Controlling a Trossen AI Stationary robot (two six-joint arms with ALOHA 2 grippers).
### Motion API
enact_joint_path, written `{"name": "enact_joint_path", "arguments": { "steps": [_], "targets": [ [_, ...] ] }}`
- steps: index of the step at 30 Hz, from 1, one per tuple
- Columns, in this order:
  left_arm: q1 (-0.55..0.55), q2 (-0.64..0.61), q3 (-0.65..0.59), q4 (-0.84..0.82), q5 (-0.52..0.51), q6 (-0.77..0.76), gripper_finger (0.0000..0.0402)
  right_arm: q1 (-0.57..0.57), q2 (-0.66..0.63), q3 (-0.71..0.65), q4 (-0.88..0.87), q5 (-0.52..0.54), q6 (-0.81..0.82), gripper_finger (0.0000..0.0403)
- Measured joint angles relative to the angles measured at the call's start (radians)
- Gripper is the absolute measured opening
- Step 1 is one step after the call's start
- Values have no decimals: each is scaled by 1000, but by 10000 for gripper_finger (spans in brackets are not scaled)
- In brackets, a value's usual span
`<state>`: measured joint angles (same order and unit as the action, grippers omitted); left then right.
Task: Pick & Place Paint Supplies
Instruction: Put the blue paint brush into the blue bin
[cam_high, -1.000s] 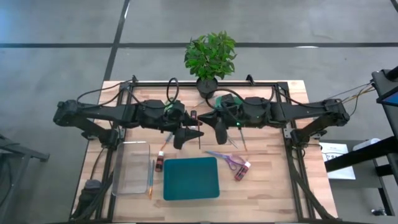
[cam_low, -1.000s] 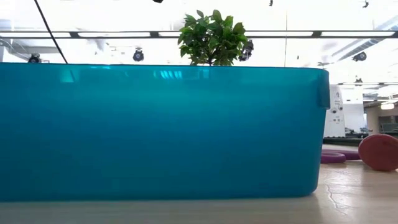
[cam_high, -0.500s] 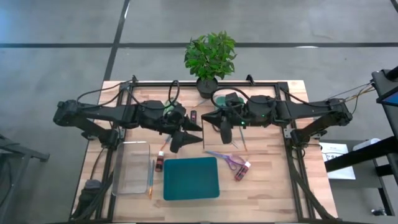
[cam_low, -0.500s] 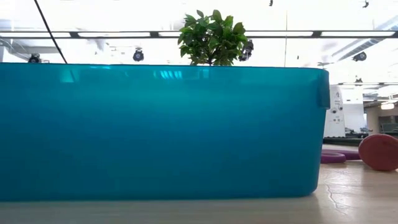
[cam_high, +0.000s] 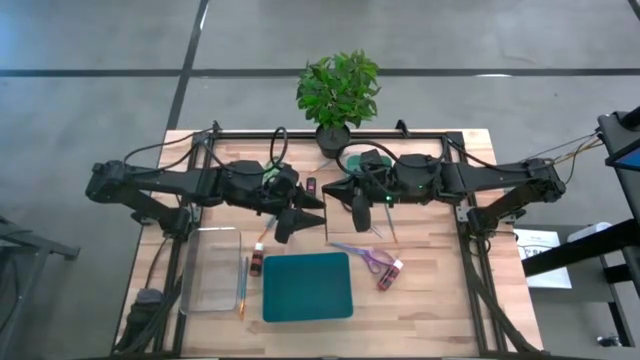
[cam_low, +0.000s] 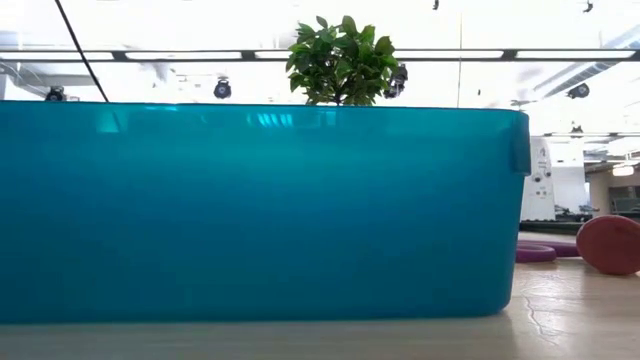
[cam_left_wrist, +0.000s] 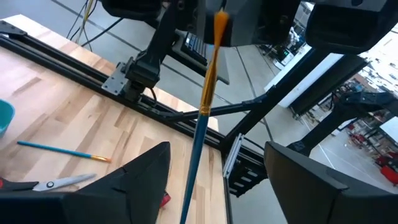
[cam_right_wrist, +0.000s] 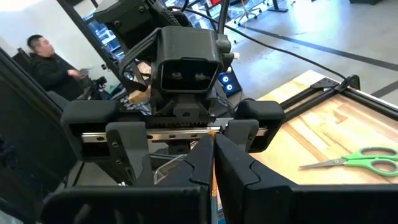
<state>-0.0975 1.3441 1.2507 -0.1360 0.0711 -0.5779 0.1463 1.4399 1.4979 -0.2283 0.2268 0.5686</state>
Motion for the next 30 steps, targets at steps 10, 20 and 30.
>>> {"name": "enact_joint_path", "arguments": {
  "steps": [10, 20, 30],
  "targets": [
    [0, 0, 0, 21, 0, 0, 138, 0, 0, 0, 0, -20, 0, 8],
    [0, 0, 0, 21, 0, 0, 95, 0, 0, 0, 1, -21, 0, 8],
    [1, 0, 0, 42, -1, -1, 29, 0, 0, 0, 4, -24, 0, 8]
  ]
}}
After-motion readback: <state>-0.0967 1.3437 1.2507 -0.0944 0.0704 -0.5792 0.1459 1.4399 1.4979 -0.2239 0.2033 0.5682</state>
